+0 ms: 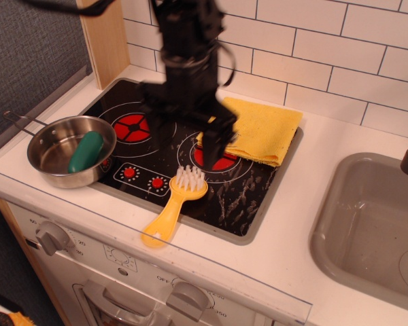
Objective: PLACE THE YELLOW CLOTH AT THE LEFT SIDE OF THE STOVE
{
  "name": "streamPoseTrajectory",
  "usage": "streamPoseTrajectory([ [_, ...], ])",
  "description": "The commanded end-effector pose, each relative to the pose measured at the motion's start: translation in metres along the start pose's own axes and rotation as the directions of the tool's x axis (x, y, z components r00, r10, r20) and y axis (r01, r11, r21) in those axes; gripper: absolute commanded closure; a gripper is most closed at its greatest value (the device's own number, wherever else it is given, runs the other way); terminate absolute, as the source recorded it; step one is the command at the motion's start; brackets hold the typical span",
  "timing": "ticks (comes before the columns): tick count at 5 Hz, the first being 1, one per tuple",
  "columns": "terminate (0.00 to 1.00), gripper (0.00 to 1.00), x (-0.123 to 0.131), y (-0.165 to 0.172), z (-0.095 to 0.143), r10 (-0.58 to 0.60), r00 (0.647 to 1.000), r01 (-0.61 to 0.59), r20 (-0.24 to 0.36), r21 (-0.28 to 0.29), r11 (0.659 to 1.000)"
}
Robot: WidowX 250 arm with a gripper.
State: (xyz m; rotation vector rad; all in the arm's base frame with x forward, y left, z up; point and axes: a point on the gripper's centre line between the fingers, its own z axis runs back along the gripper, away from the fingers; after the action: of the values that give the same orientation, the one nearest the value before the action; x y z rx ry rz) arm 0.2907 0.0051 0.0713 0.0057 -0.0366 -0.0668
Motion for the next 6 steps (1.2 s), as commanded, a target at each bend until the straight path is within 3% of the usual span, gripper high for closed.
streamPoseTrajectory([
  [1, 0.00, 0.00, 0.071, -0.008, -0.014, 0.052, 0.997, -0.052, 0.049, -0.005, 0.999],
  [3, 0.00, 0.00, 0.115, 0.001, -0.033, 0.092, 0.994, -0.091, 0.058, -0.019, 0.996],
  [4, 0.00, 0.00, 0.122, 0.001, -0.045, 0.082, 0.996, -0.082, 0.044, -0.014, 0.997],
  [6, 0.00, 0.00, 0.102, 0.003, -0.071, 0.045, 0.999, -0.045, -0.026, 0.029, 0.999],
])
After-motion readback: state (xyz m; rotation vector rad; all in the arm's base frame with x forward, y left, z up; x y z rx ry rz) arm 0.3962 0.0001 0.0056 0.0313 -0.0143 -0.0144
